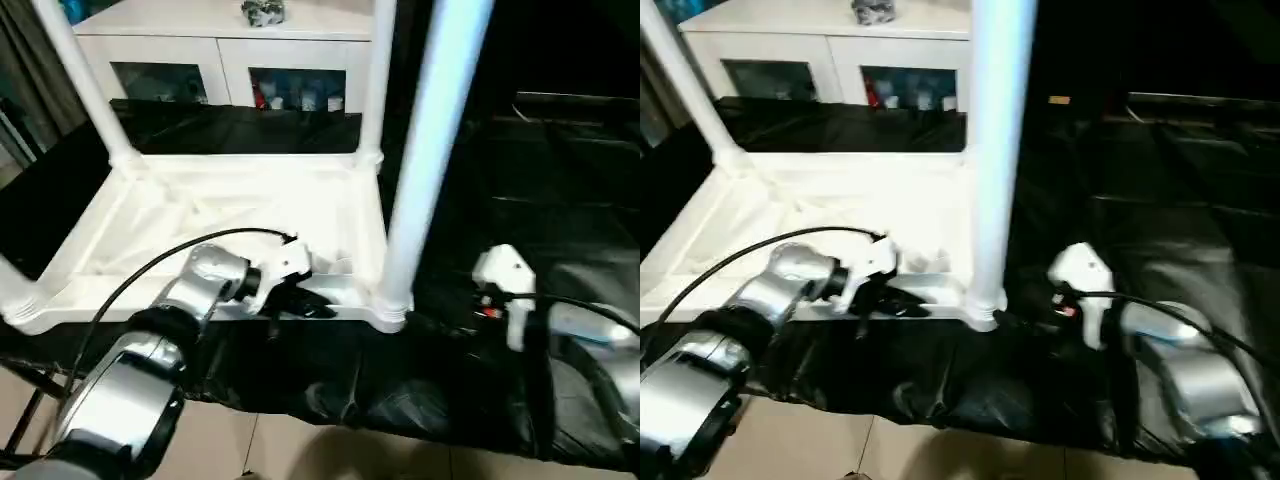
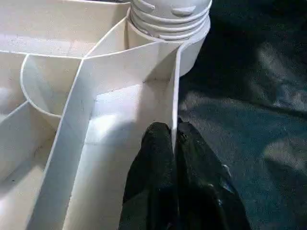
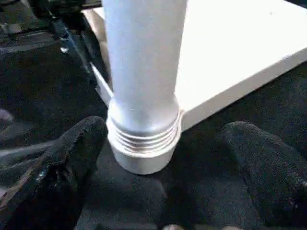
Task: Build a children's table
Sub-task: Rotate leg to tighten
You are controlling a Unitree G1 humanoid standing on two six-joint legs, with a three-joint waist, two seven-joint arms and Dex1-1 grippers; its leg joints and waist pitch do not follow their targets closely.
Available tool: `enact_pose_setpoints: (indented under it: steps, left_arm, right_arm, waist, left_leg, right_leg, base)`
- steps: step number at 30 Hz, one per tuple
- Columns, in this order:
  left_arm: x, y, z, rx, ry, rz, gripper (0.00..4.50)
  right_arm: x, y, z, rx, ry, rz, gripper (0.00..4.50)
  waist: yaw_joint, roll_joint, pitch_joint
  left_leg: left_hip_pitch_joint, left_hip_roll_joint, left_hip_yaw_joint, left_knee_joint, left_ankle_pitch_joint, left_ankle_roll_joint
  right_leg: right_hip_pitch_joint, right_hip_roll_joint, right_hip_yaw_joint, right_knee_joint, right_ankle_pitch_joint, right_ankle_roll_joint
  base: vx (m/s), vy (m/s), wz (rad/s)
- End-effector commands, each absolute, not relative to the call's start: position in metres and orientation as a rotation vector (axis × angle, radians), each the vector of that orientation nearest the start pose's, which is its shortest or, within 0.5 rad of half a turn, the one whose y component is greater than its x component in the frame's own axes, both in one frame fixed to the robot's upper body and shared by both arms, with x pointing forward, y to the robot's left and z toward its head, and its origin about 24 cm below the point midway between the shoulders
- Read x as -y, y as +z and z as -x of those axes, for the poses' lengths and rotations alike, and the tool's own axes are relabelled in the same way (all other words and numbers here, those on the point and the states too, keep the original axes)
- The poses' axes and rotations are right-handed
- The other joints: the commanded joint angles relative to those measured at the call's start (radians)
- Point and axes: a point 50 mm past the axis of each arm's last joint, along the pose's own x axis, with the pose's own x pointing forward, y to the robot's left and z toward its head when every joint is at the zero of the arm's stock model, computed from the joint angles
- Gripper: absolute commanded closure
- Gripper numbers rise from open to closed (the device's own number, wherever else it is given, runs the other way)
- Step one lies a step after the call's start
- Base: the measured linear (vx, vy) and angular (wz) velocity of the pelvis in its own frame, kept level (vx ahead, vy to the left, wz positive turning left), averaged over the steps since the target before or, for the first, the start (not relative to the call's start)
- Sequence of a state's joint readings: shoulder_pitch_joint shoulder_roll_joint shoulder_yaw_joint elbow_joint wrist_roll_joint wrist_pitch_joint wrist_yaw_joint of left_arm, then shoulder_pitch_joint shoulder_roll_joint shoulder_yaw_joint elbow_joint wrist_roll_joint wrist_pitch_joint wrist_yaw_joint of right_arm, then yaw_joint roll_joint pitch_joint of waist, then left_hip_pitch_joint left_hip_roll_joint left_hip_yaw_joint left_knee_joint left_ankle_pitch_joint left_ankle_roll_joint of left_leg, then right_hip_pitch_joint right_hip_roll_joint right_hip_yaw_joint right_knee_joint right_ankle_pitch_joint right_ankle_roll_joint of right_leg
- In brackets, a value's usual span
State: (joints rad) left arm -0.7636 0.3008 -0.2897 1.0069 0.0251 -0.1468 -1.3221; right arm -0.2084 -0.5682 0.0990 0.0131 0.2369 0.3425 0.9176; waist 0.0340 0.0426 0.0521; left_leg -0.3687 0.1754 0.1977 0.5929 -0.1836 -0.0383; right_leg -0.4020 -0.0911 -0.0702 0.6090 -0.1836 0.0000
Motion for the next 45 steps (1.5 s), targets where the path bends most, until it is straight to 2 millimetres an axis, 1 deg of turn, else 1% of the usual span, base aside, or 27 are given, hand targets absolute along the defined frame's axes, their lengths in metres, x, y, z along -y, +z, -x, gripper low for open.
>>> enact_pose_setpoints:
  steps: [1,2,3,4,5,7,8,10,16,18,20,22,24,25,30,32,34,36,37,38,39,40,41,42,43,44,45]
  left_arm:
    - [-0.141,0.032,-0.321,-0.491,-1.425,-0.286,4.5]
    - [-0.143,0.032,-0.319,-0.488,-1.43,-0.285,4.5]
    - [-0.143,0.033,-0.319,-0.487,-1.43,-0.285,4.5]
    - [-0.143,0.033,-0.319,-0.483,-1.421,-0.286,4.5]
    - [-0.143,0.035,-0.318,-0.48,-1.416,-0.287,4.5]
    - [-0.143,0.036,-0.318,-0.479,-1.413,-0.288,4.5]
    - [-0.143,0.036,-0.318,-0.479,-1.412,-0.289,4.5]
    - [-0.142,0.037,-0.318,-0.477,-1.409,-0.295,4.5]
    - [-0.142,0.041,-0.318,-0.476,-1.397,-0.311,4.5]
    - [-0.142,0.041,-0.318,-0.477,-1.395,-0.313,4.5]
    - [-0.142,0.043,-0.32,-0.478,-1.387,-0.316,4.5]
    - [-0.141,0.043,-0.32,-0.478,-1.386,-0.315,4.5]
    - [-0.141,0.044,-0.32,-0.477,-1.385,-0.315,4.5]
    - [-0.14,0.045,-0.321,-0.474,-1.384,-0.31,4.5]
    - [-0.135,0.045,-0.326,-0.47,-1.335,-0.303,4.5]
    - [-0.124,0.042,-0.329,-0.473,-1.268,-0.326,4.5]
    - [-0.122,0.042,-0.33,-0.471,-1.254,-0.327,4.5]
    - [-0.104,0.041,-0.333,-0.439,-1.203,-0.311,4.5]
    - [-0.079,0.041,-0.333,-0.41,-1.168,-0.284,4.5]
    - [-0.069,0.04,-0.332,-0.4,-1.159,-0.276,4.5]
    - [-0.061,0.039,-0.331,-0.396,-1.16,-0.269,4.5]
    - [-0.058,0.039,-0.33,-0.394,-1.159,-0.267,4.5]
    - [-0.049,0.038,-0.328,-0.383,-1.165,-0.277,4.5]
    - [-0.049,0.038,-0.328,-0.383,-1.165,-0.277,4.5]
    - [-0.044,0.038,-0.326,-0.376,-1.173,-0.291,4.5]
    - [-0.043,0.037,-0.326,-0.374,-1.178,-0.295,4.5]
    - [-0.042,0.038,-0.325,-0.367,-1.188,-0.298,4.5]
  right_arm:
    - [0.179,0.07,-0.276,-0.321,0.975,0.272,0.0]
    - [0.169,0.067,-0.284,-0.316,0.996,0.261,0.0]
    - [0.168,0.067,-0.284,-0.316,0.999,0.26,0.0]
    - [0.163,0.066,-0.287,-0.315,1.025,0.258,0.17]
    - [0.159,0.065,-0.289,-0.313,1.05,0.251,0.35]
    - [0.156,0.064,-0.29,-0.309,1.077,0.253,0.38]
    - [0.155,0.064,-0.29,-0.309,1.081,0.253,0.49]
    - [0.153,0.062,-0.29,-0.315,1.116,0.253,0.75]
    - [0.151,0.055,-0.294,-0.341,1.145,0.273,1.21]
    - [0.151,0.054,-0.294,-0.342,1.149,0.274,1.51]
    - [0.15,0.053,-0.295,-0.34,1.146,0.265,1.6]
    - [0.149,0.053,-0.296,-0.337,1.146,0.26,1.68]
    - [0.148,0.052,-0.296,-0.332,1.146,0.251,1.74]
    - [0.146,0.052,-0.297,-0.326,1.149,0.241,1.75]
    - [0.141,0.046,-0.296,-0.313,1.108,0.189,1.78]
    - [0.135,0.036,-0.3,-0.301,0.944,0.182,1.78]
    - [0.134,0.034,-0.301,-0.3,0.912,0.178,1.78]
    - [0.121,0.028,-0.302,-0.291,0.796,0.119,1.78]
    - [0.102,0.02,-0.307,-0.304,0.624,0.044,1.78]
    - [0.095,0.019,-0.308,-0.31,0.582,0.029,1.78]
    - [0.088,0.018,-0.308,-0.305,0.576,0.019,1.78]
    - [0.085,0.018,-0.308,-0.302,0.578,0.016,1.78]
    - [0.07,0.023,-0.307,-0.258,0.62,0.01,1.78]
    - [0.07,0.023,-0.307,-0.258,0.62,0.01,1.78]
    - [0.061,0.027,-0.307,-0.221,0.62,-0.005,1.78]
    - [0.06,0.029,-0.307,-0.206,0.621,-0.007,1.22]
    - [0.059,0.032,-0.308,-0.177,0.62,-0.013,1.22]
  waist:
    - [0.014,-0.048,-0.059]
    - [0.011,-0.042,-0.057]
    - [0.007,-0.042,-0.055]
    - [0.013,-0.053,-0.058]
    - [0.016,-0.055,-0.056]
    - [0.021,-0.05,-0.058]
    - [0.021,-0.049,-0.061]
    - [0.022,-0.057,-0.06]
    - [0.022,-0.06,-0.058]
    - [0.023,-0.061,-0.058]
    - [0.021,-0.056,-0.06]
    - [0.02,-0.06,-0.06]
    - [0.021,-0.06,-0.059]
    - [0.021,-0.055,-0.059]
    - [0.019,-0.057,-0.059]
    - [0.017,-0.055,-0.058]
    - [0.015,-0.057,-0.058]
    - [0.016,-0.056,-0.057]
    - [0.015,-0.052,-0.055]
    - [0.01,-0.053,-0.054]
    - [0.013,-0.049,-0.056]
    - [0.013,-0.052,-0.057]
    - [0.014,-0.052,-0.053]
    - [0.015,-0.051,-0.052]
    - [0.017,-0.046,-0.052]
    - [0.016,-0.047,-0.052]
    - [0.017,-0.049,-0.052]
  left_leg:
    - [-0.004,0.051,-0.031,-0.067,-0.222,0.074]
    - [-0.003,0.052,-0.034,-0.069,-0.225,0.066]
    - [-0.005,0.051,-0.032,-0.069,-0.236,0.063]
    - [0.002,0.053,-0.031,-0.067,-0.236,0.06]
    - [0.004,0.053,-0.028,-0.067,-0.23,0.062]
    - [0.005,0.059,-0.029,-0.069,-0.215,0.059]
    - [0.005,0.059,-0.028,-0.069,-0.2,0.06]
    - [0.002,0.057,-0.026,-0.069,-0.186,0.071]
    - [0.004,0.055,-0.026,-0.068,-0.214,0.057]
    - [0.005,0.056,-0.026,-0.068,-0.209,0.056]
    - [0.004,0.056,-0.026,-0.068,-0.202,0.059]
    - [0.004,0.054,-0.025,-0.067,-0.204,0.06]
    - [0.004,0.054,-0.025,-0.067,-0.204,0.061]
    - [0.005,0.055,-0.025,-0.067,-0.208,0.059]
    - [0.006,0.055,-0.026,-0.068,-0.22,0.052]
    - [0.007,0.054,-0.028,-0.071,-0.231,0.036]
    - [0.007,0.053,-0.029,-0.072,-0.235,0.028]
    - [0.013,0.053,-0.027,-0.072,-0.247,0.026]
    - [0.012,0.053,-0.028,-0.074,-0.247,0.019]
    - [0.011,0.053,-0.03,-0.078,-0.259,0.002]
    - [0.016,0.052,-0.032,-0.078,-0.267,-0.006]
    - [0.019,0.051,-0.03,-0.077,-0.27,-0.006]
    - [0.02,0.05,-0.029,-0.079,-0.297,0.005]
    - [0.02,0.049,-0.029,-0.078,-0.311,0.009]
    - [0.019,0.048,-0.032,-0.08,-0.325,0.011]
    - [0.019,0.048,-0.032,-0.082,-0.33,0.01]
    - [0.019,0.048,-0.034,-0.082,-0.34,0.007]
  right_leg:
    - [0.049,-0.071,0.039,-0.092,-0.391,-0.194]
    - [0.047,-0.073,0.039,-0.09,-0.399,-0.197]
    - [0.045,-0.071,0.04,-0.093,-0.414,-0.195]
    - [0.043,-0.074,0.043,-0.092,-0.418,-0.187]
    - [0.041,-0.072,0.045,-0.095,-0.411,-0.187]
    - [0.042,-0.073,0.048,-0.085,-0.352,-0.207]
    - [0.044,-0.071,0.049,-0.079,-0.289,-0.224]
    - [0.047,-0.068,0.048,-0.075,-0.234,-0.237]
    - [0.047,-0.072,0.048,-0.082,-0.306,-0.228]
    - [0.047,-0.071,0.05,-0.08,-0.29,-0.228]
    - [0.047,-0.07,0.049,-0.076,-0.258,-0.239]
    - [0.049,-0.069,0.049,-0.077,-0.253,-0.242]
    - [0.049,-0.069,0.049,-0.078,-0.26,-0.242]
    - [0.048,-0.069,0.049,-0.078,-0.265,-0.242]
    - [0.047,-0.068,0.049,-0.08,-0.276,-0.242]
    - [0.044,-0.068,0.048,-0.083,-0.297,-0.237]
    - [0.045,-0.069,0.048,-0.084,-0.314,-0.229]
    - [0.04,-0.068,0.05,-0.09,-0.338,-0.219]
    - [0.039,-0.068,0.051,-0.089,-0.343,-0.215]
    - [0.035,-0.067,0.05,-0.092,-0.365,-0.207]
    - [0.036,-0.068,0.048,-0.093,-0.383,-0.202]
    - [0.035,-0.067,0.048,-0.096,-0.383,-0.198]
    - [0.034,-0.065,0.051,-0.099,-0.387,-0.194]
    - [0.033,-0.066,0.052,-0.101,-0.399,-0.189]
    - [0.036,-0.069,0.051,-0.104,-0.425,-0.177]
    - [0.034,-0.069,0.051,-0.107,-0.438,-0.169]
    - [0.034,-0.068,0.05,-0.109,-0.457,-0.158]
  base:
    - [0.0,0.0,0.0]
    - [0.0,0.0,0.0]
    - [0.0,0.0,0.0]
    - [0.0,0.0,0.0]
    - [0.0,0.0,0.0]
    - [0.0,0.0,0.0]
    - [0.0,0.0,0.0]
    - [0.0,0.0,0.0]
    - [0.0,0.0,0.0]
    - [0.0,0.0,0.0]
    - [0.0,0.0,0.0]
    - [0.0,0.0,0.0]
    - [0.0,0.0,0.0]
    - [0.0,0.0,0.0]
    - [0.0,0.0,0.0]
    - [0.0,0.0,0.0]
    - [0.0,0.0,0.0]
    - [0.0,0.0,0.0]
    - [0.0,0.0,0.0]
    - [0.0,0.0,0.0]
    - [0.0,0.0,0.0]
    - [0.0,0.0,0.0]
    - [0.0,0.0,0.0]
    - [0.0,0.0,0.0]
    - [0.0,0.0,0.0]
    - [0.0,0.0,0.0]
    - [0.0,0.0,0.0]
